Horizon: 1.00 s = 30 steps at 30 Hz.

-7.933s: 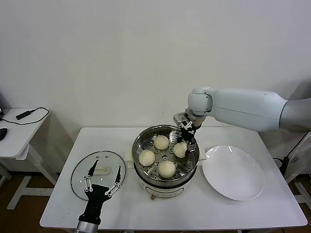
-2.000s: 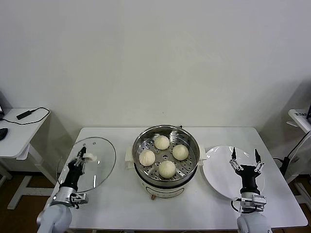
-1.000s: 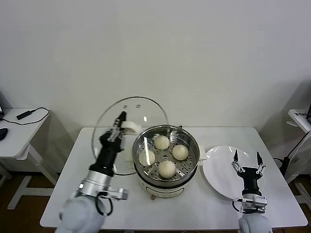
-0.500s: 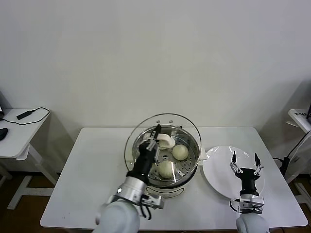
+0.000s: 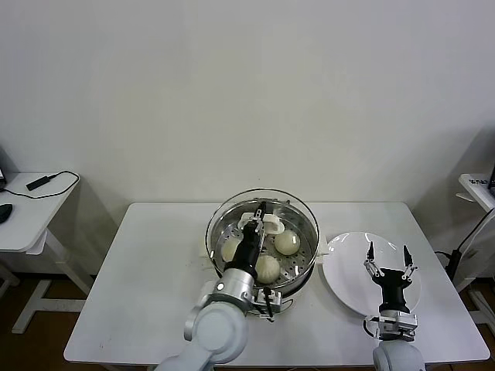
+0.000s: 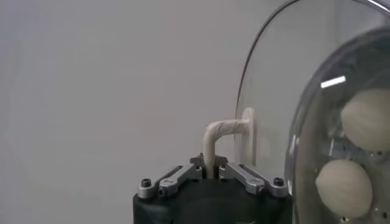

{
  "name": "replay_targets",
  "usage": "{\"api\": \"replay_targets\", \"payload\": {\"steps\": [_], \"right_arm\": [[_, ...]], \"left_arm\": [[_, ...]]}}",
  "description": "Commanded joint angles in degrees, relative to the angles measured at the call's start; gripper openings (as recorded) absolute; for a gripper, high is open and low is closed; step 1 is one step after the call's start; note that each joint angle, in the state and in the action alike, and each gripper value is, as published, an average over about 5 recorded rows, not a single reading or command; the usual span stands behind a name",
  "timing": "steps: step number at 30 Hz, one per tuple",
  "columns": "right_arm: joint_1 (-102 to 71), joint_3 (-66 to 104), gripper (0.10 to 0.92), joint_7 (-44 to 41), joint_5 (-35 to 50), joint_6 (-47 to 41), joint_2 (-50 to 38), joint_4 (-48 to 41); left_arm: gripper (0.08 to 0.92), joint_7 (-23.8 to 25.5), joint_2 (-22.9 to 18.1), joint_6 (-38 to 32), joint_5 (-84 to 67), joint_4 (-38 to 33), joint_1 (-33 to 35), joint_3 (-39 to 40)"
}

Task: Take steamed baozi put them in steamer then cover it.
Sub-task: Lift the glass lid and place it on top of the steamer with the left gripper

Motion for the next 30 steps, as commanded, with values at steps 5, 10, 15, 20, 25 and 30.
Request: {"api": "replay_targets", "payload": {"steps": [5, 10, 15, 20, 25, 30], "right_arm": [[0.4, 0.0, 0.823, 0.0, -0.1, 0.0, 0.1, -0.5], [0.5, 0.1, 0.823, 0.0, -0.2, 0.0, 0.1, -0.6], [0.6, 0.2, 0.823, 0.0, -0.1, 0.0, 0.1, -0.9], [0.7, 0.3, 0.823, -0.1, -0.1, 0.0, 0.0, -1.2], [0.8, 0.3, 0.823, -0.1, -0.2, 0.1, 0.1, -1.6], [0.9, 0.3, 0.823, -0.1, -0.2, 0.2, 0.2, -1.7]], "left_arm": [[0.192, 5.8, -4.7, 1.9, 7.7, 5.7, -2.5, 1.0], [0.192, 6.1, -6.1, 2.6, 8.2, 7.5, -2.6, 0.4], [0.192, 5.9, -7.2, 2.9, 8.2, 8.3, -2.5, 0.1], [0.192, 5.8, -7.5, 3.0, 8.3, 8.5, -2.1, 0.1], [0.192, 5.3, -8.0, 3.0, 8.3, 8.8, -1.8, 0.3], [0.192, 4.3, -8.1, 2.7, 8.6, 9.8, -1.6, 0.1]]}}
